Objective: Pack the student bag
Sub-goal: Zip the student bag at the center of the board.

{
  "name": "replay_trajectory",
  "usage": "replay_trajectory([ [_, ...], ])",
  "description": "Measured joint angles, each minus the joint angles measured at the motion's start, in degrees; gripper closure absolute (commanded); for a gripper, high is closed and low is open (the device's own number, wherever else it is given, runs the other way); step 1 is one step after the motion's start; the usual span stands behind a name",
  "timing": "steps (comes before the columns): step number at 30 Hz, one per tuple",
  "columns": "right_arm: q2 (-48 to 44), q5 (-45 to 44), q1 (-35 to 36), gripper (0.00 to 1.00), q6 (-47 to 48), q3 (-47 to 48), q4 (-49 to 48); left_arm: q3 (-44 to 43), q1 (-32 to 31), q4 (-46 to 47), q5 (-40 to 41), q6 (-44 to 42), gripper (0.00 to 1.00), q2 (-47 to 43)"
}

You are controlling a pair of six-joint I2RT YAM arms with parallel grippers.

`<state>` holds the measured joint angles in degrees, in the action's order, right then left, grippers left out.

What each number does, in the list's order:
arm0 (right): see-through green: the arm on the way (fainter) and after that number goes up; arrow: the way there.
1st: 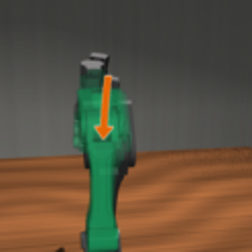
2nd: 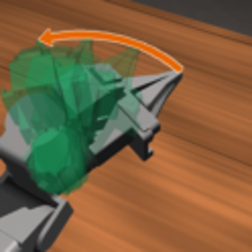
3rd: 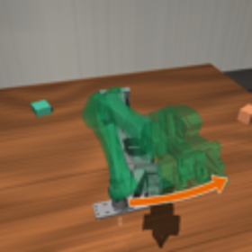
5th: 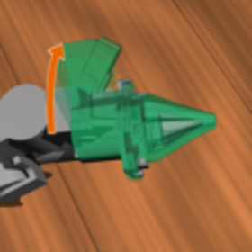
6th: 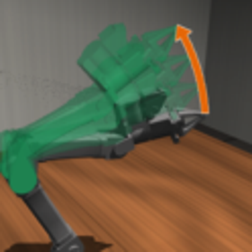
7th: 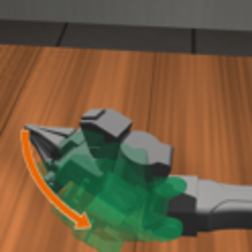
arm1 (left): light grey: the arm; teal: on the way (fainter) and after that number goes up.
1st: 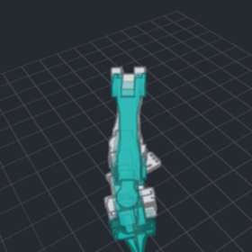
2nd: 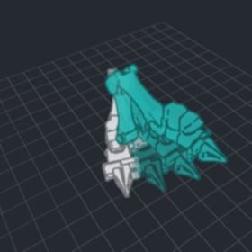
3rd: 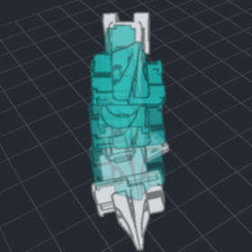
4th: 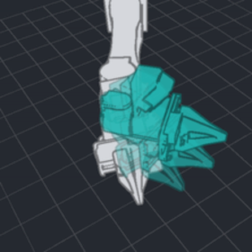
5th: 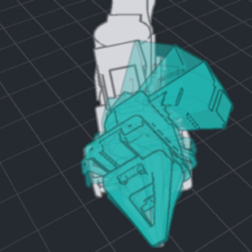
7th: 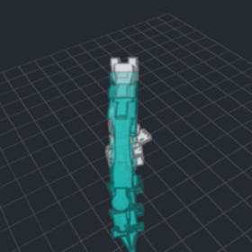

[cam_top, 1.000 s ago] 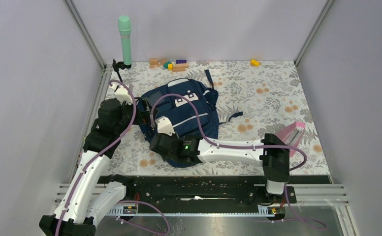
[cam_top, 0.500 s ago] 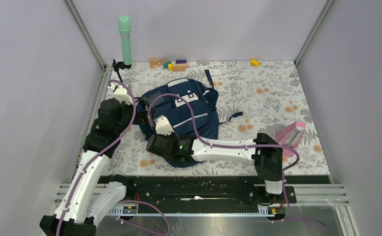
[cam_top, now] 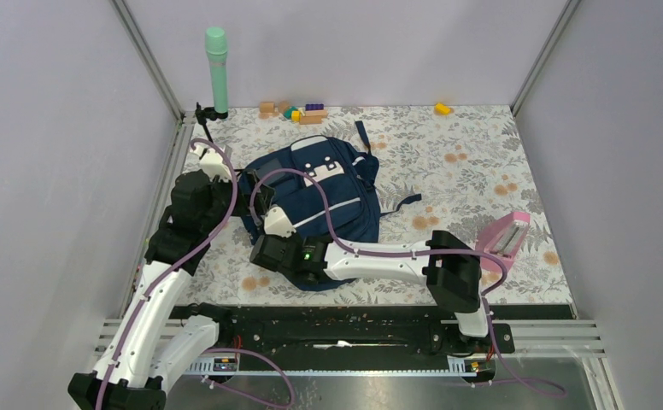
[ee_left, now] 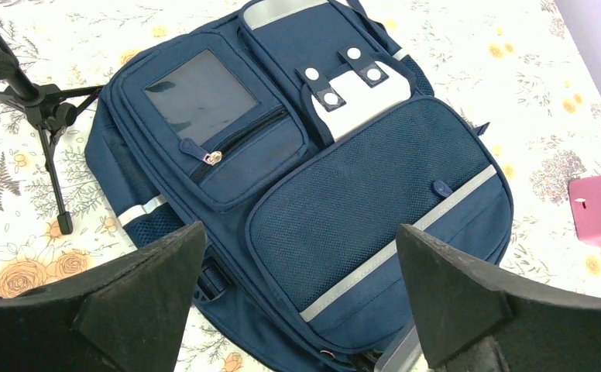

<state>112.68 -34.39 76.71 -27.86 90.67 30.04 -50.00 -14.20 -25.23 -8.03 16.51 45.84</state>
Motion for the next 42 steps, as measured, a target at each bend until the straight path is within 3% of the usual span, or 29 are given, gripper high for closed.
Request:
replay_trajectory([
  [6, -2.1, 0.2, -0.04, 1.0, 0.17, -5.29, -5.22, 0.0, -0.11, 0.17, -0.74, 0.07, 0.03, 0.0],
  [14, -11.45, 2.62, -1.95, 1.0, -0.44, -17.35, -13.42, 0.0, -0.22, 0.94, -0.94, 0.46, 0.03, 0.02],
  [35, -29.38, 7.19, -11.78, 1.0, -1.77, -34.75, -19.93, 0.0, -0.57, 0.92, -2.23, -0.63, 0.07, 1.36],
  [42, -34.01, 7.48, -15.34, 1.0, -0.26, -39.21, -20.63, 0.0, -9.07, 0.44, -2.03, -5.25, 0.07, 4.07],
])
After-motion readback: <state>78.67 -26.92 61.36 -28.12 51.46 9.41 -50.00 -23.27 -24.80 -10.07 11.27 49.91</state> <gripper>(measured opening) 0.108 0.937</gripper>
